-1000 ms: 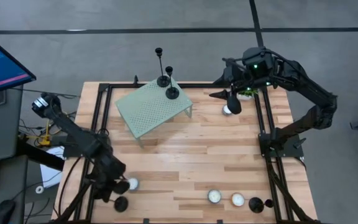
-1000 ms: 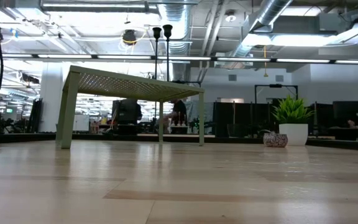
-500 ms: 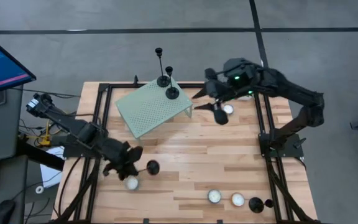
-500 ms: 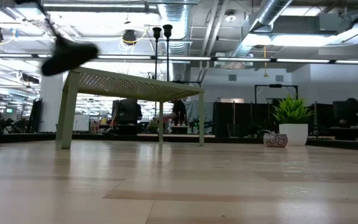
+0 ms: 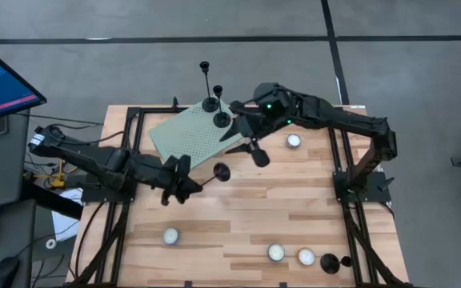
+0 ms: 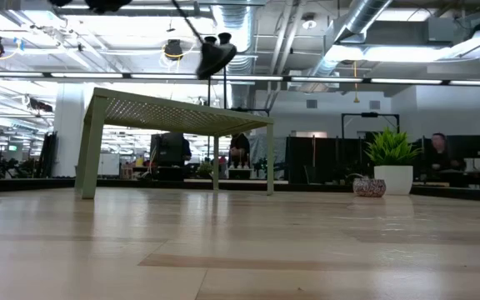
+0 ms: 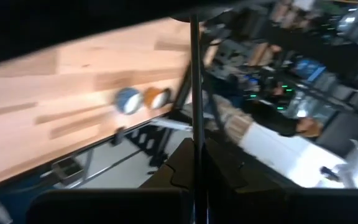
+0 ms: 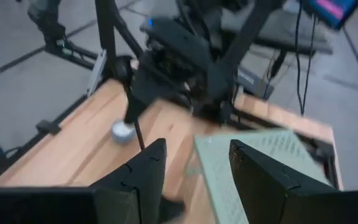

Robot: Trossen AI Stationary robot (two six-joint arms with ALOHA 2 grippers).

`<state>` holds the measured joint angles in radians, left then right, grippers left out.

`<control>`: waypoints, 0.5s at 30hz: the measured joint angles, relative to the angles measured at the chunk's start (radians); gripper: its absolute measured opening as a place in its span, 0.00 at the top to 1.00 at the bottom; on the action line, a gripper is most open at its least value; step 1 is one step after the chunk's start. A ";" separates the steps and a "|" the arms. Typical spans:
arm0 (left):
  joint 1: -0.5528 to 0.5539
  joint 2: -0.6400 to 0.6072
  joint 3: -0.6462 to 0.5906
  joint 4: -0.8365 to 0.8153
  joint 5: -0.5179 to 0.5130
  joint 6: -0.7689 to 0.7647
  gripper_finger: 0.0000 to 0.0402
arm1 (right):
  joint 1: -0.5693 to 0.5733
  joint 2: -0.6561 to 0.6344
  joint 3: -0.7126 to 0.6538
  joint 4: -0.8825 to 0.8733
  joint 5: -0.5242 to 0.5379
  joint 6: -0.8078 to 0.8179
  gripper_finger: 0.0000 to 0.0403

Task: Pick & Place candle stick holders
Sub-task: Put the black candle holder on the shelf

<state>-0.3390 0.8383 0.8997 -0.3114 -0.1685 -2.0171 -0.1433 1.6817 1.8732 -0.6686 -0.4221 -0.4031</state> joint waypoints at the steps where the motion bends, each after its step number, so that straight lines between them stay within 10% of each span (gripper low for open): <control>1: 0.008 0.000 0.000 0.011 0.000 0.002 0.96 | 0.007 0.009 0.000 0.016 0.000 0.000 0.58; 15: 0.067 0.000 0.000 0.049 0.019 0.017 0.96 | 0.096 0.140 0.014 -0.013 0.040 -0.045 0.37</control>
<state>-0.2723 0.8383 0.8997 -0.2619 -0.1495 -2.0001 -0.0474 1.8215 1.8874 -0.6811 -0.3826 -0.4480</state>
